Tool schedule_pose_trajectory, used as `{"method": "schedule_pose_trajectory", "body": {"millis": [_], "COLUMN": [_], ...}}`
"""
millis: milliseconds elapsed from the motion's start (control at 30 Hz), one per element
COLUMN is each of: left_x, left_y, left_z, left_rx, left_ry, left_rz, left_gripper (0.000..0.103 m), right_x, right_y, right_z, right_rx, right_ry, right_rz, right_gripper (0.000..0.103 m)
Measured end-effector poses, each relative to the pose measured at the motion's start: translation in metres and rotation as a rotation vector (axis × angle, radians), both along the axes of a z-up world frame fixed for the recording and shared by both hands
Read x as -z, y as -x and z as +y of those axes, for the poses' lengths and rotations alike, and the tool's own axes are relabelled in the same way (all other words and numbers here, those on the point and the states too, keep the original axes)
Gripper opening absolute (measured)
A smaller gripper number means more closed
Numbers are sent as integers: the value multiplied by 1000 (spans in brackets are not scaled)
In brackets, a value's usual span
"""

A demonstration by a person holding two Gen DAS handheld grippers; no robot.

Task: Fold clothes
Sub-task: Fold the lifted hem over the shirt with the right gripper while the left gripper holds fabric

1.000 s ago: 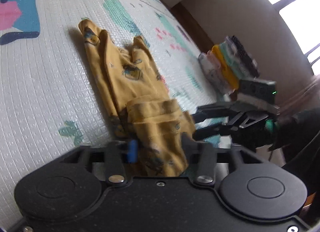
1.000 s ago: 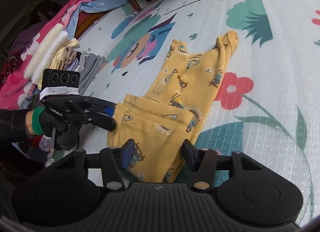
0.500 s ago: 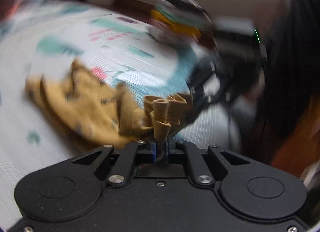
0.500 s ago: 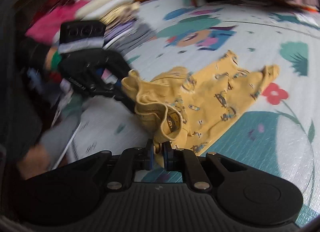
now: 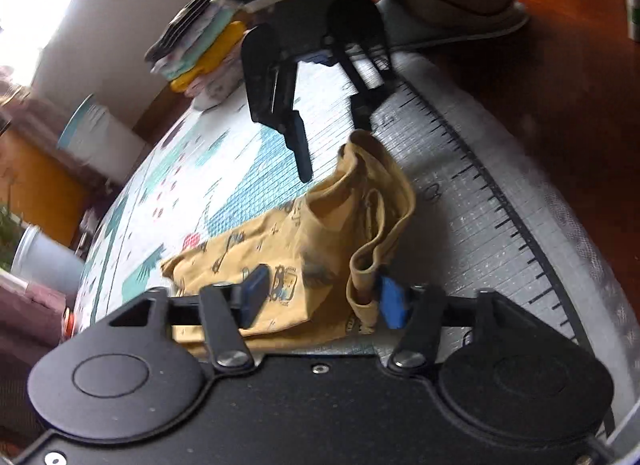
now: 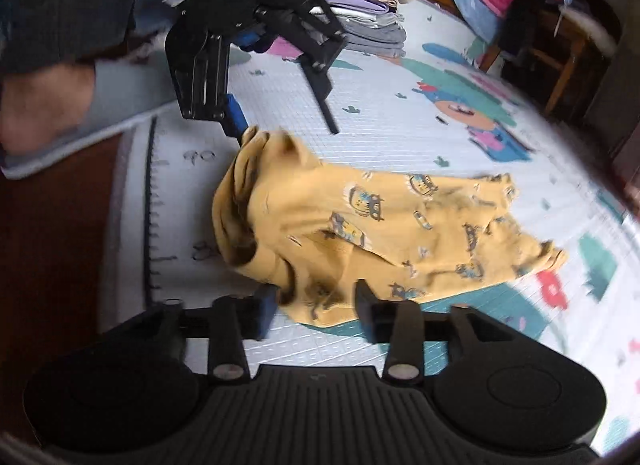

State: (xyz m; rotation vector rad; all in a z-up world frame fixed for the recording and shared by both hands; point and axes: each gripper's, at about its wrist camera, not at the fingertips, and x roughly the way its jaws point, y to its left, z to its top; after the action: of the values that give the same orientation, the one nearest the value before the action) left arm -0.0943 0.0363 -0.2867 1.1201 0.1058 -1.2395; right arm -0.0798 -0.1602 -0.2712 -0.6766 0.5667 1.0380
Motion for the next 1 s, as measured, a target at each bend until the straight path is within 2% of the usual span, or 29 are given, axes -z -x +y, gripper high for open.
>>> {"method": "schedule_pose_trajectory", "body": {"millis": [67,133,200,267,367,400,467,533,567,633,733,800,833,867,900,1000], "left_x": [5,8,7,10,11,11,9,5,3,-1,-12,-20,-22,-24,-27,-40], "left_y": [-1,-6,-12,-6,-2,-1,-2,-4,-5,-9,-21,-29,-31,-33,-36,-44], "left_z": [-2,1,7,16,20,21,20,17,15,9,4,3,4,4,6,11], "left_rx": [-1,37,125,218,308,329,364,385,385,356,248,167,133,99,68,-15], "left_ry": [2,-16,-64,-83,-100,-111,-142,-177,-189,-196,-157,-115,-103,-90,-78,-46], "left_rz": [-4,-15,0,-53,-87,-91,-79,-46,-23,41,191,295,318,342,378,494], "left_gripper": [73,73,73,73,72,71,59,46,38,28,23,23,30,59,67,67], "right_x": [3,6,7,7,8,8,9,8,7,7,5,3,2,1,0,-2], "right_y": [4,8,11,12,19,22,28,29,28,21,8,1,-4,-8,-11,-17], "right_z": [1,1,0,0,1,1,2,3,3,6,13,17,17,17,15,8], "right_rx": [-19,-60,-96,-119,-159,-178,-235,-301,-332,-382,-411,-396,-369,-338,-296,-188], "right_ry": [15,33,46,52,65,66,63,62,57,63,63,60,60,58,52,37], "right_rz": [-36,-73,-110,-138,-208,-243,-305,-331,-329,-303,-259,-227,-190,-151,-108,10], "right_gripper": [58,59,59,60,62,66,73,86,87,87,87,89,89,89,89,89]}}
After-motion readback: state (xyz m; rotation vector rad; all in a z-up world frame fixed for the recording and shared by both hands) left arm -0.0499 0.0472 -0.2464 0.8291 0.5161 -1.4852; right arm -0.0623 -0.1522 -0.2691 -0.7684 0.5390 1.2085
